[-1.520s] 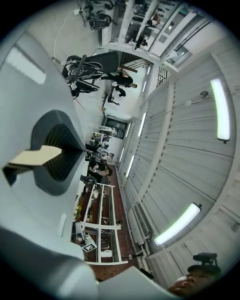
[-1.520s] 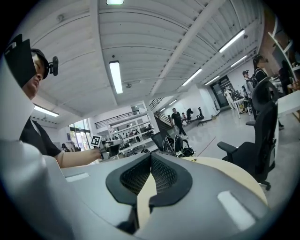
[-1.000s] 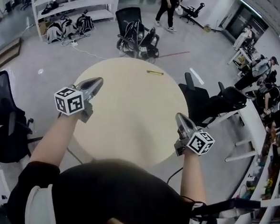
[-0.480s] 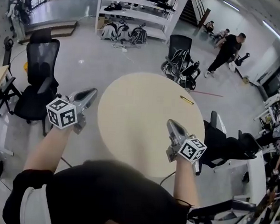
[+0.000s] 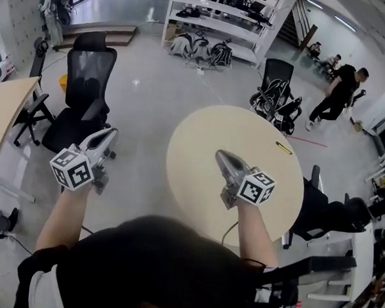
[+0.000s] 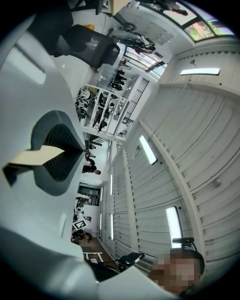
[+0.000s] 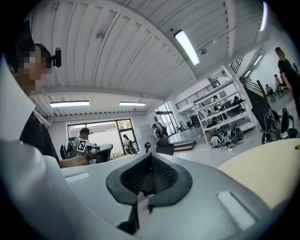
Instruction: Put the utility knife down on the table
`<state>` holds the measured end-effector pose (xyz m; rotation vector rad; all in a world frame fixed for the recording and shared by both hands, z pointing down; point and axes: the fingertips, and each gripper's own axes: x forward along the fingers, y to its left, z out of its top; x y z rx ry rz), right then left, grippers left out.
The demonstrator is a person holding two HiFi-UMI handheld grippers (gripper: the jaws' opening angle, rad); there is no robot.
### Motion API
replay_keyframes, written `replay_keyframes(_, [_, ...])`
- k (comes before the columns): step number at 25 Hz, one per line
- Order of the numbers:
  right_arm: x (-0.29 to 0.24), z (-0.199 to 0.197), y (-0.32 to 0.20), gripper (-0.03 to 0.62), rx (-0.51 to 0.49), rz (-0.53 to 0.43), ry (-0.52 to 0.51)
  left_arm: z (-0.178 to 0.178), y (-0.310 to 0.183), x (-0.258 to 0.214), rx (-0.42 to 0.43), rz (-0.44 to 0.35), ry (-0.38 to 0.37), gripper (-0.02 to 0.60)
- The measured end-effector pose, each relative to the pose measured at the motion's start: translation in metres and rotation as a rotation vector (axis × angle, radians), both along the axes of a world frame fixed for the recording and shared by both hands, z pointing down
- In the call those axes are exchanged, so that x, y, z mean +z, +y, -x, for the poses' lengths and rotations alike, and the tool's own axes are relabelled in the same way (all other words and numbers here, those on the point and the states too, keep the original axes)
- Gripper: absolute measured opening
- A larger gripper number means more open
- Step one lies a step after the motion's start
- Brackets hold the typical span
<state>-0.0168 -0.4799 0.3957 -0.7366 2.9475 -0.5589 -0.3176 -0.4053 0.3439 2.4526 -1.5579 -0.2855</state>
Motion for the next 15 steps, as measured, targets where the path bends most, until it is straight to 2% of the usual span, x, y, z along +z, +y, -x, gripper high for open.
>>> replay_keyframes(4, [-0.001,0.075,0.005,0.015,-0.015,-0.002,-0.017,0.071,0.015,0.006,-0.009,0.014,0.016,0.000])
replay_keyframes(9, [-0.002,0.133,-0.004,0.015,0.005,0.025,-0.052,0.132,0.011,0.022,0.004,0.035,0.007,0.000])
replay_keyframes(15, [0.003,0.168,-0.009,0.014,0.042,0.073,-0.098,0.167,0.016,0.025,0.022,0.049,0.014,0.000])
